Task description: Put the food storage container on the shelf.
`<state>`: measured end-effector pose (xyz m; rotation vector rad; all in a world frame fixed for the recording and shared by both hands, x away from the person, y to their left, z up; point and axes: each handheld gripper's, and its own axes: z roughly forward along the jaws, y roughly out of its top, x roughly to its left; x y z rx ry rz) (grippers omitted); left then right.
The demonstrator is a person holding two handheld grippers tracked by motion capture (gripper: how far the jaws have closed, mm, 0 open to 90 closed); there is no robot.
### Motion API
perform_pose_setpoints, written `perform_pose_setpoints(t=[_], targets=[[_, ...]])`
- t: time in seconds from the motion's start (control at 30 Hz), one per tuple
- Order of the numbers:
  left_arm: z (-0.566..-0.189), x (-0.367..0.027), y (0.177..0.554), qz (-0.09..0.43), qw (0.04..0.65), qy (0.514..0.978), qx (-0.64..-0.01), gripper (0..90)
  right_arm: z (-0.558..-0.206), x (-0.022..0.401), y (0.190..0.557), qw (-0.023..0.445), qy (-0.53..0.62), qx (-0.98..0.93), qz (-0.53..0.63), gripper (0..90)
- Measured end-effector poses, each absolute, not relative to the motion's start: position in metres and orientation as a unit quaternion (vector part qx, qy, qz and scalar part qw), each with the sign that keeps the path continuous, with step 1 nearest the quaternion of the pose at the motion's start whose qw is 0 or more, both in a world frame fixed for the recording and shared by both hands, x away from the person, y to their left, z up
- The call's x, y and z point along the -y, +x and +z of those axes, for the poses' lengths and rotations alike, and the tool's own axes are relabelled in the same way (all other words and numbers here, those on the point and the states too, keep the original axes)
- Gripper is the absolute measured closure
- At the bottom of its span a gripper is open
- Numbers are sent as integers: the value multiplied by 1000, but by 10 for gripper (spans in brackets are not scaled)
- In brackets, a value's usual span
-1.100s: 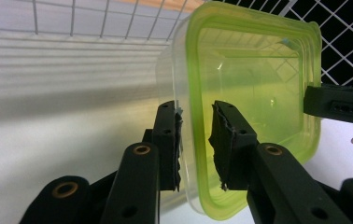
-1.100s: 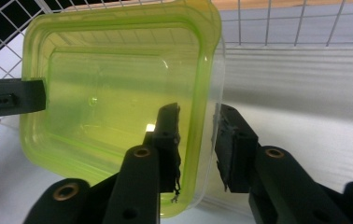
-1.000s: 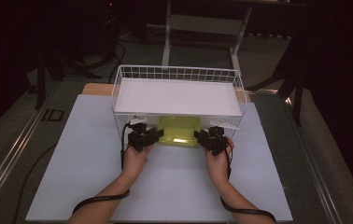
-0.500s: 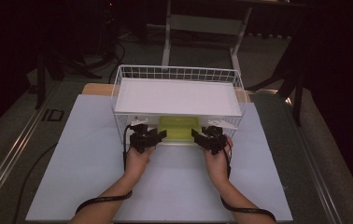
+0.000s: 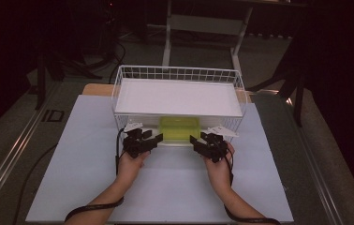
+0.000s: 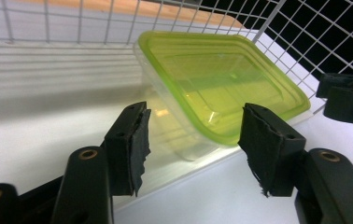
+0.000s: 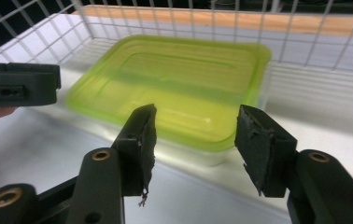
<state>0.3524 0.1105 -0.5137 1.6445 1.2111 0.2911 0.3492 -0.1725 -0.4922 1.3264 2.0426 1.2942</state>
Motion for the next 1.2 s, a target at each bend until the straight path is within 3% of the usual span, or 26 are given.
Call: perform_pose_setpoints(t=[0.07,0.23,0.33,0.53,0.97,1.2], targets=[[-513,-114,347,131,517,686,-495,395,-493,173,347,180,471,-729,463,516],[-512,-121,331,114,548,713,-423,234,-499,173,346,158,479,-736,452,644],[-511,-124,326,121,554,711,-416,151,-503,171,347,155,472,-748,440,729],[-513,-135,314,132,554,707,-419,98,-506,164,347,158,465,-763,420,898],[-522,-123,300,154,527,749,-372,62,-515,137,354,159,455,-775,409,900],[-527,-123,300,145,526,747,-380,62,-517,128,368,165,466,-766,411,900]])
